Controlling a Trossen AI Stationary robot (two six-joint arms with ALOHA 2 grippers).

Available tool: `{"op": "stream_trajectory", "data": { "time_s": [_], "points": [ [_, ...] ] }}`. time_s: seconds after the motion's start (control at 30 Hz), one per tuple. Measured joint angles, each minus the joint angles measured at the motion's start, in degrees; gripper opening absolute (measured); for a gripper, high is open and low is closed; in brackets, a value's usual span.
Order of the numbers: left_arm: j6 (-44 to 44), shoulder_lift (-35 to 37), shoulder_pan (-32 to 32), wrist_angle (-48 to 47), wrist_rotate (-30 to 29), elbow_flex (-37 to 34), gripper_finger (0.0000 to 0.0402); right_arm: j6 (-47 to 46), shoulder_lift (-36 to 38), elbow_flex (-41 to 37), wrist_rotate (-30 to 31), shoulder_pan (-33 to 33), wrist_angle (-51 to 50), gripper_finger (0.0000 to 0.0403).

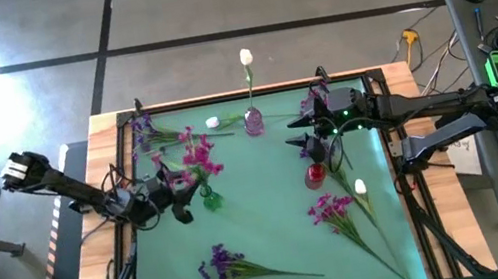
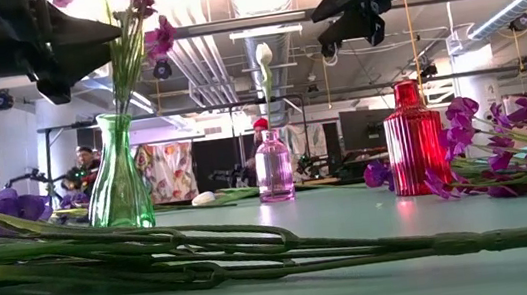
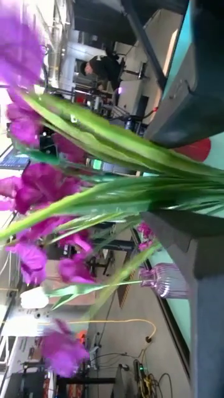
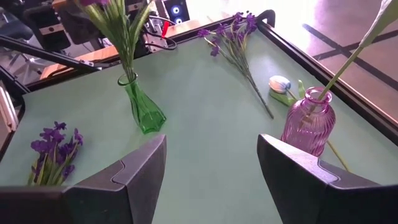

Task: Sort flowers into vase by color
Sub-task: Put the middle pink flowers into the green flower vase, then put the bottom violet flowers into the red flower vase

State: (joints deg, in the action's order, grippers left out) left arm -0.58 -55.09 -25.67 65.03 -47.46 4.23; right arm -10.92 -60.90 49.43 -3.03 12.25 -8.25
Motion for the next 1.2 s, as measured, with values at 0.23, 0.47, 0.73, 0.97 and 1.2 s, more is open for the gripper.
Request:
{"op": "stream_trajectory", "data": {
  "time_s": [0.23,0.47,0.73,0.97,1.2],
  "points": [
    [-0.3,1.0,-2.9,-2.9,-1.2,0.0,0.0190,-1.1,0.0,0.0,0.0,0.0,-0.5,0.0244],
    [0.1,3.7,-8.4,-4.5,-14.4,0.0,0.0192,-4.4,0.0,0.0,-0.2,0.0,-0.5,0.0244],
    [4.4,7.3,-17.5,-4.7,-28.3,0.0,0.0192,-13.7,-0.1,0.2,-10.4,-0.2,-0.4,0.0244],
    [3.8,8.3,-20.6,-4.7,-30.1,0.2,0.0192,-16.4,-0.4,4.9,-10.7,-2.3,-5.3,0.0244],
    [3.1,8.9,-29.2,-4.6,-39.4,0.6,0.0192,-16.8,-1.7,12.0,-10.5,-6.0,-13.2,0.0244]
  ]
}}
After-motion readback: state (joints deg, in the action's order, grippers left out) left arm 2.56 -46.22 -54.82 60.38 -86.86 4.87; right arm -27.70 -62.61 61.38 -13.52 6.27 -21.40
